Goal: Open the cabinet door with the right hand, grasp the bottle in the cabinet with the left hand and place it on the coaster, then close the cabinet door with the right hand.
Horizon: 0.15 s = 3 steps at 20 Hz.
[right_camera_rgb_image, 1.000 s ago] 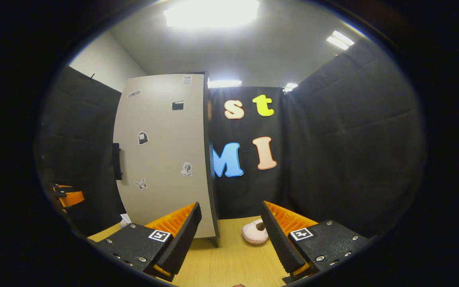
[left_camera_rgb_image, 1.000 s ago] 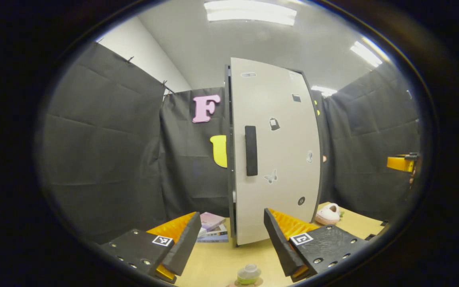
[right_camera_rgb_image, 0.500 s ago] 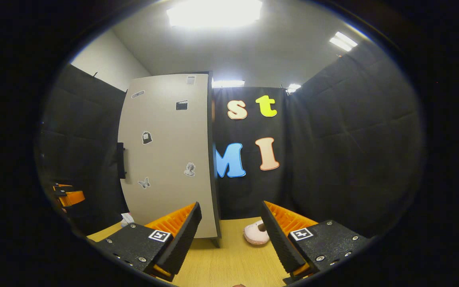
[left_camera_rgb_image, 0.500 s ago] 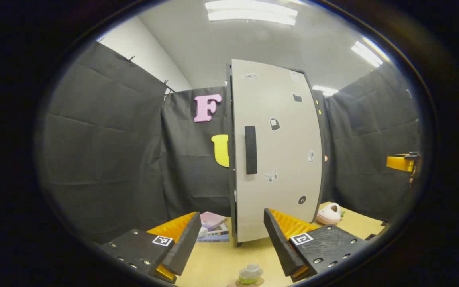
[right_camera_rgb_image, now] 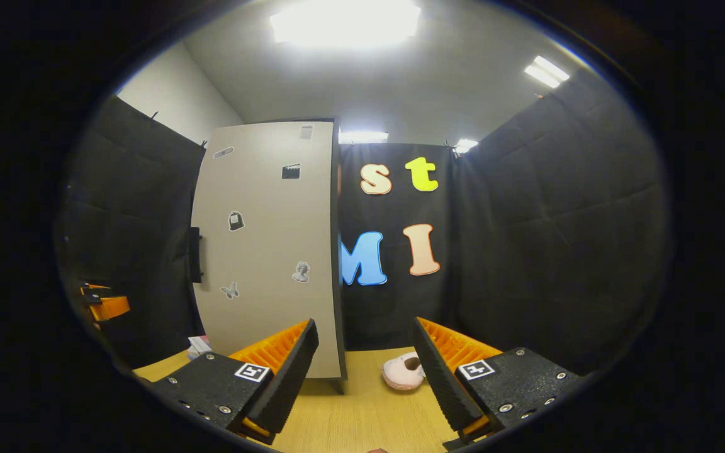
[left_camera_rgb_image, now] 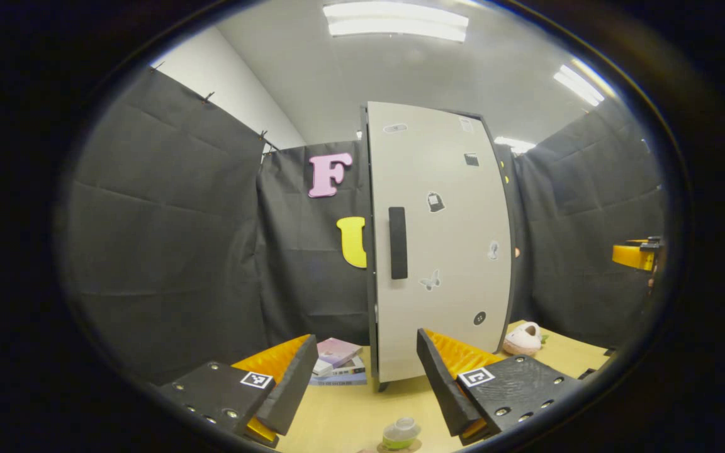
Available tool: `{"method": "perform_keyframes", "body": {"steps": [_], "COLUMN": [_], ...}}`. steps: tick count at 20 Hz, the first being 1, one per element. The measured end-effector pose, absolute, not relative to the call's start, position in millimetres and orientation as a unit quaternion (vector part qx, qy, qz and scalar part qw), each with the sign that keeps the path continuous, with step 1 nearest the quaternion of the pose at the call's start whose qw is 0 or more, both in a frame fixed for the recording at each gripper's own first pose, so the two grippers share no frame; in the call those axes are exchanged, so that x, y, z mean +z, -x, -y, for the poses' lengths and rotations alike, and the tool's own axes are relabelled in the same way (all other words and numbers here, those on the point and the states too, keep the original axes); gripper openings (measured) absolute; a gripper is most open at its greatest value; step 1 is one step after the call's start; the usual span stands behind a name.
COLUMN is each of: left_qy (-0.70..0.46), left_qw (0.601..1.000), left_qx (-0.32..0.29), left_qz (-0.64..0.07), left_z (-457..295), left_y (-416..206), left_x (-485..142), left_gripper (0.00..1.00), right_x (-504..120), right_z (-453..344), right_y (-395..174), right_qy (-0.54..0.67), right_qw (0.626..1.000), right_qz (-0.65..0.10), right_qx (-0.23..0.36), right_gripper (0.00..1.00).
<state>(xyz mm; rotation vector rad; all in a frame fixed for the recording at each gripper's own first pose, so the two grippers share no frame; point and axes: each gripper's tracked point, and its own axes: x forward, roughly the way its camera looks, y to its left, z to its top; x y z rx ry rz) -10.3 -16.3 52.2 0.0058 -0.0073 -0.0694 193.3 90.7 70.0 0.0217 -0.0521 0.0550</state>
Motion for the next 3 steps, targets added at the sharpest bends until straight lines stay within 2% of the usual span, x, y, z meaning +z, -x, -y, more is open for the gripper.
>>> {"method": "perform_keyframes", "body": {"steps": [3], "left_qy": [-0.004], "left_qw": [0.999], "left_qx": [-0.035], "left_qz": [0.005], "left_z": [15.2], "left_y": [12.1], "left_x": [52.7], "left_gripper": [0.90], "right_x": [73.5], "right_z": [-90.7], "right_y": [-191.4], "right_qy": [-0.012], "right_qw": [0.999], "right_qz": [0.029], "right_qx": [0.026], "right_gripper": [0.93]}}
